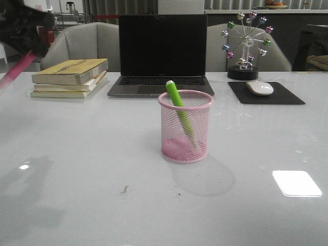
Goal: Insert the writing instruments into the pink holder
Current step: 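Lift the pink marker with the left gripper over the pink holder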
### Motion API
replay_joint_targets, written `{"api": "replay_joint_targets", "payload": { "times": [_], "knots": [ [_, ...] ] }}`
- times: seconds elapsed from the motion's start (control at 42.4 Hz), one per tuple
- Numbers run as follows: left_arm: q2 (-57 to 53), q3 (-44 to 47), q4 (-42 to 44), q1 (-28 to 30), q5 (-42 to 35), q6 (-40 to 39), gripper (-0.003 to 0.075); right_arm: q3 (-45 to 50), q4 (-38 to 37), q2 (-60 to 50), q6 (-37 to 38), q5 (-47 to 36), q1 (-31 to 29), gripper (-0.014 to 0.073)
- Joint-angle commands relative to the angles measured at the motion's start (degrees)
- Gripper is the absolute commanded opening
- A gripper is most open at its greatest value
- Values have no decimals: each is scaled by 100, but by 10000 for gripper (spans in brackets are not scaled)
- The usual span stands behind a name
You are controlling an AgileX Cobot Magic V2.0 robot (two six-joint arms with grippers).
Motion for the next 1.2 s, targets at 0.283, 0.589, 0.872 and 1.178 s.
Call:
{"api": "replay_joint_targets", "payload": {
  "times": [0.283, 0.589, 0.872, 1.178],
  "knots": [
    [-1273, 1794, -555, -2343, -4807, 41, 91, -161, -37, -33, 0, -345, -12, 414],
    [-23, 1818, -555, -3822, -7974, -176, 91, -161, -37, -33, 0, -345, -12, 414],
    [953, 1528, -492, -4068, -8514, -704, 91, -161, -37, -33, 0, -345, -12, 414],
    [1126, 1518, -492, -4068, -8525, -718, 151, -161, -37, -33, 0, -345, -12, 414]
  ]
}}
